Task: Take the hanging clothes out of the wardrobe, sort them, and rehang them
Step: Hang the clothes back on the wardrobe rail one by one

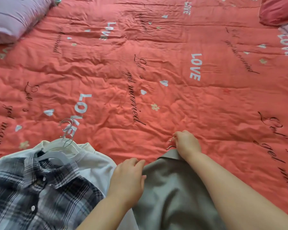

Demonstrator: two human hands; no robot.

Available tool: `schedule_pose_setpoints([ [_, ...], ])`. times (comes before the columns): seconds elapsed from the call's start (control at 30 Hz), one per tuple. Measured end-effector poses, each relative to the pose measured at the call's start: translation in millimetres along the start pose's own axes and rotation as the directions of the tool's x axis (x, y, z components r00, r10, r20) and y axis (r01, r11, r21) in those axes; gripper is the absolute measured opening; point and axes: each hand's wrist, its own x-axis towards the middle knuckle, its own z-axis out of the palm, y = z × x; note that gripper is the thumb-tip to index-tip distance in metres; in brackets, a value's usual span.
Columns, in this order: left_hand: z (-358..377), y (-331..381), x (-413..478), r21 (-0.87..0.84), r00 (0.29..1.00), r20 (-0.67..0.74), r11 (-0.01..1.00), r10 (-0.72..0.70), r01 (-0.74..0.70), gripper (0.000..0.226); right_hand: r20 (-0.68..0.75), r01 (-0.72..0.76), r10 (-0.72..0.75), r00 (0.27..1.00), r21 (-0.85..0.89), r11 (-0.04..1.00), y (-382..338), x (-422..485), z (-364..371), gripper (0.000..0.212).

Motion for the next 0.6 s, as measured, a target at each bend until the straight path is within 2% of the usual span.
schedule_pose_setpoints([
  [0.1, -11.0, -1.4, -5.5, -0.031, 0.999, -0.045, 1.000, 0.000, -0.001, 0.034, -0.159, 0.069, -0.052, 0.986, 0.103, 0.992, -0.8, -12.6, -29.2, 0.023],
  [0.2, -39.8, 6.9, -7.1, -0.049, 0.996, -0.087, 0.999, -0.008, 0.003, 0.040, -0.341, 0.226, -0.154, 0.927, 0.180, 0.957, -7.4, -41.6, -70.0, 0.012],
  [0.33, -92.4, 33.3, -14.3, -0.064, 0.989, -0.147, 0.997, 0.032, -0.042, 0.045, -0.542, 0.382, -0.271, 0.795, 0.100, 0.919, -24.4, -102.2, -124.1, 0.004],
  [0.43, -127.3, 55.1, -30.4, -0.057, 0.985, -0.163, 0.996, 0.060, -0.070, 0.045, -0.651, 0.413, -0.257, 0.714, 0.095, 0.906, -38.3, -148.2, -164.2, 0.009],
  [0.53, -172.2, 84.3, -62.3, -0.124, 0.989, -0.151, 0.992, 0.006, -0.025, 0.050, -0.753, 0.464, -0.238, 0.614, 0.100, 0.880, -52.8, -201.5, -217.7, 0.010],
  [0.6, -194.8, 95.9, -86.7, -0.130, 0.977, -0.211, 0.991, 0.004, -0.032, 0.053, -0.802, 0.505, -0.251, 0.542, 0.073, 0.860, -66.9, -241.3, -255.5, 0.010],
])
